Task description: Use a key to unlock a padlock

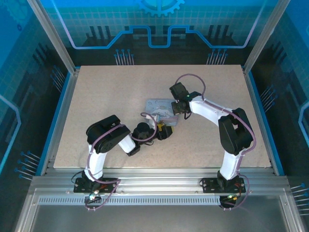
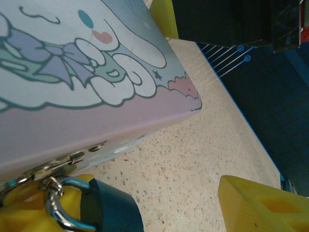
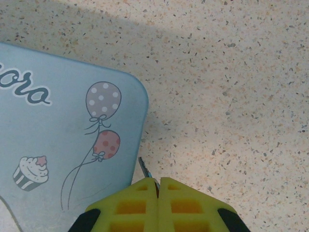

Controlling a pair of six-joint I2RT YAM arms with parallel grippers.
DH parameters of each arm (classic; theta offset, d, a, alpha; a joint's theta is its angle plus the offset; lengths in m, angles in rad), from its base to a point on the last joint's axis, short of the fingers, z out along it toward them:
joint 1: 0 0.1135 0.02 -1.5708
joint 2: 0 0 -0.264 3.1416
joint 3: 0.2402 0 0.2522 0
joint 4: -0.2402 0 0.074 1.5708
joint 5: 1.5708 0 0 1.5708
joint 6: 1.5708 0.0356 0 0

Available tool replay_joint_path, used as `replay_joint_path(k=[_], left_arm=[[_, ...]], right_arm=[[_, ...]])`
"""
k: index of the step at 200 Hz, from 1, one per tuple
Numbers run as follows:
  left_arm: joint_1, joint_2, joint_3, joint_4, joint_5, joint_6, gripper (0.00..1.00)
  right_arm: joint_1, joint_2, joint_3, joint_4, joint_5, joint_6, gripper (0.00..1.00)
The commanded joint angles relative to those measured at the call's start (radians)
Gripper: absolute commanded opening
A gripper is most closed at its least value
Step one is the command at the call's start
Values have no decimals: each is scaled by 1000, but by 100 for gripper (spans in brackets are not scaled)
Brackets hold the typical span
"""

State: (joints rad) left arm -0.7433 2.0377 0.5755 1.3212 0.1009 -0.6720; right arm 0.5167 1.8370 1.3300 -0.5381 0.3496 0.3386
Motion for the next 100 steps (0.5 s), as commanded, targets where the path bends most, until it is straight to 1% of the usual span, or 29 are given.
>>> replay_joint_path(k=[1,24,69,83,94,100], left_arm=[[-1,3,4,33,10,-8,63],[25,-19,-18,-15,26,-33,57],[53,-84,-57,-125,33,-39,57],[60,-101,-59,-156,40,-37,51],[65,-111,-55,-184,48,-37,49],[68,-114,-53,-193,55,-33,45]], right_arm=[[22,3,15,-7,-34,-4,0],[21,-2,7,-3,-33,-4,0],[21,-2,-6,5,-38,2,0],[22,-3,-11,10,-44,6,0],[23,-3,-12,13,-46,9,0],[23,-3,-12,13,-47,9,0]])
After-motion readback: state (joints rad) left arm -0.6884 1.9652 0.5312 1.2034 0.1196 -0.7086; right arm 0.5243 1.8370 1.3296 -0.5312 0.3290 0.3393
